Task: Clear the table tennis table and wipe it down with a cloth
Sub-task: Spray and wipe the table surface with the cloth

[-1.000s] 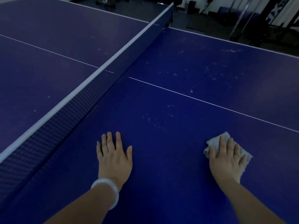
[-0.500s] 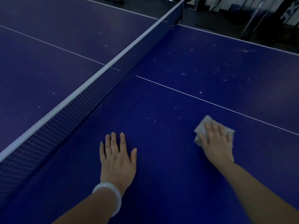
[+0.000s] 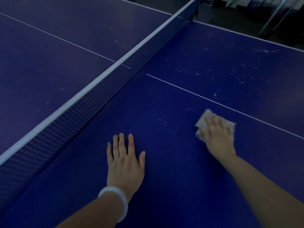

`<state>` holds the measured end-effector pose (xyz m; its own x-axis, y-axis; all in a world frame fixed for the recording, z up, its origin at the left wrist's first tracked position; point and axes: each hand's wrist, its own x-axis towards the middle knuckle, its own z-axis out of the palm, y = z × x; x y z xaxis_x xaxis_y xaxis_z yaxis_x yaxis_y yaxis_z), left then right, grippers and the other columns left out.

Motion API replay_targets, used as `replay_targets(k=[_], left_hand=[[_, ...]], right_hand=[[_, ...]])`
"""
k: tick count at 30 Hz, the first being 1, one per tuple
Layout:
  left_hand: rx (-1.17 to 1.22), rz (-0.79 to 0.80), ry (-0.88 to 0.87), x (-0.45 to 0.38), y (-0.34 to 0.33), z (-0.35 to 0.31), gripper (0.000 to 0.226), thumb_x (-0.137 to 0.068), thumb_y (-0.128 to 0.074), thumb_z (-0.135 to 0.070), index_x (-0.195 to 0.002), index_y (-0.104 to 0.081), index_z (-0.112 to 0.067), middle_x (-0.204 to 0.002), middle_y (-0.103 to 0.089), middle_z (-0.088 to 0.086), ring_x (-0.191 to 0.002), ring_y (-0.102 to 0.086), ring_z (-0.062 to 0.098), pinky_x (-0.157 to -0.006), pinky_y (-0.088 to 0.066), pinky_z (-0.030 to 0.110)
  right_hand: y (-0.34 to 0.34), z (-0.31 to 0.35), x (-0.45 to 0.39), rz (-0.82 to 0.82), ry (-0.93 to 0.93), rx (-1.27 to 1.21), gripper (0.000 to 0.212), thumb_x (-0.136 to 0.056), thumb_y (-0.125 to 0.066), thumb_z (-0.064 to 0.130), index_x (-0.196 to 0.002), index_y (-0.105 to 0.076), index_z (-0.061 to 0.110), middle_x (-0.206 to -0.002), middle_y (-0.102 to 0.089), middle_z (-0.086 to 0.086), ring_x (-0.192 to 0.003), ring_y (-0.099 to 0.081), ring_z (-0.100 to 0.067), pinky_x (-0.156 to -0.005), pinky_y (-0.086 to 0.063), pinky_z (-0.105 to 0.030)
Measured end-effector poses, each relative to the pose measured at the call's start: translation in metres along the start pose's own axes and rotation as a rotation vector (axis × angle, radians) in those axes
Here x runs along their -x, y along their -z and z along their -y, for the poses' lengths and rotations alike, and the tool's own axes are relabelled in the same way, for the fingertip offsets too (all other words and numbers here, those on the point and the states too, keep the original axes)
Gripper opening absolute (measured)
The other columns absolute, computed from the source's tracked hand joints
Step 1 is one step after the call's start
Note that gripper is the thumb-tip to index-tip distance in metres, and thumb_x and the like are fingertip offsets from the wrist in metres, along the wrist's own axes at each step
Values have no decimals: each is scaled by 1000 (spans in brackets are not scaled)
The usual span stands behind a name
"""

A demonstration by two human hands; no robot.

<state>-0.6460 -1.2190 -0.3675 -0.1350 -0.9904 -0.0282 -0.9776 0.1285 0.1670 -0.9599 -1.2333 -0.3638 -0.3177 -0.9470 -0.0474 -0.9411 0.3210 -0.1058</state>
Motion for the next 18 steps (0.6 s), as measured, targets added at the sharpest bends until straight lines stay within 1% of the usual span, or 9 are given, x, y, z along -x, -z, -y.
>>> replay_targets(k=[3, 5, 6, 8, 10, 12, 14, 16, 18], left_hand=[[2, 4, 0, 1, 0, 0, 75, -93, 0, -58, -155, -7, -16, -162, -7, 14, -150, 2, 28, -121, 3, 47], [-7, 6, 2, 2, 0, 1, 76, -92, 3, -58, -155, -3, -16, -162, -3, 14, -150, 5, 27, -121, 5, 48], [-14, 5, 3, 2, 1, 1, 76, -92, 5, -59, -155, -2, -17, -162, -2, 13, -150, 7, 27, -121, 5, 48], [-22, 6, 5, 1, 1, 0, 77, -91, 7, -59, -155, 0, -17, -162, 0, 13, -149, 10, 26, -121, 6, 47], [-17, 8, 5, 1, 1, 0, 77, -90, 8, -60, -155, 3, -18, -162, 2, 12, -149, 13, 25, -120, 10, 46], [-21, 9, 8, 0, 0, -1, 76, -90, 8, -60, -154, 5, -19, -162, 4, 11, -149, 15, 25, -120, 12, 46], [-26, -3, 11, 0, 1, -1, 76, -91, 6, -59, -154, 4, -18, -162, 3, 12, -149, 13, 25, -120, 10, 46], [-14, -12, 12, 0, 1, -1, 75, -92, 2, -59, -155, -2, -17, -162, -2, 13, -150, 9, 26, -121, 7, 46], [-4, -5, 10, 0, 1, -2, 76, -92, 2, -59, -155, -3, -17, -162, -3, 13, -150, 8, 26, -121, 8, 46]], right_hand=[[11, -7, -40, 46, -303, -100, 60, -101, -13, 52, -155, -1, 30, -164, -5, -5, -150, 0, -27, -118, 2, -56], [14, 16, -69, 90, -350, -190, 61, -100, -12, 54, -155, -1, 29, -164, -3, -6, -150, 2, -29, -118, 4, -57], [15, 33, -82, 99, -311, -235, 61, -100, -14, 54, -154, -1, 28, -163, -5, -6, -149, 0, -30, -117, 1, -58], [13, 76, -100, 144, -138, -279, 60, -102, -19, 49, -155, 0, 27, -162, -8, -6, -149, -2, -31, -117, -4, -58], [8, 125, -102, 217, 79, -157, 58, -103, -22, 41, -155, -1, 27, -163, -2, -4, -149, 3, -31, -117, -3, -58], [-1, 167, -78, 232, 303, -26, 59, -103, -24, 41, -156, 0, 29, -164, 5, -2, -149, 7, -30, -117, 1, -60], [-10, 181, -40, 208, 501, -21, 61, -101, -18, 50, -155, 5, 33, -163, 12, 1, -149, 13, -25, -118, 10, -55], [-9, 159, -15, 202, 587, 12, 65, -96, -7, 57, -155, 6, 33, -163, 11, 1, -150, 12, -22, -118, 12, -52], [-4, 113, -13, 137, 456, 70, 68, -93, -4, 55, -155, -1, 28, -164, 1, -2, -150, -2, -25, -117, 1, -57]])
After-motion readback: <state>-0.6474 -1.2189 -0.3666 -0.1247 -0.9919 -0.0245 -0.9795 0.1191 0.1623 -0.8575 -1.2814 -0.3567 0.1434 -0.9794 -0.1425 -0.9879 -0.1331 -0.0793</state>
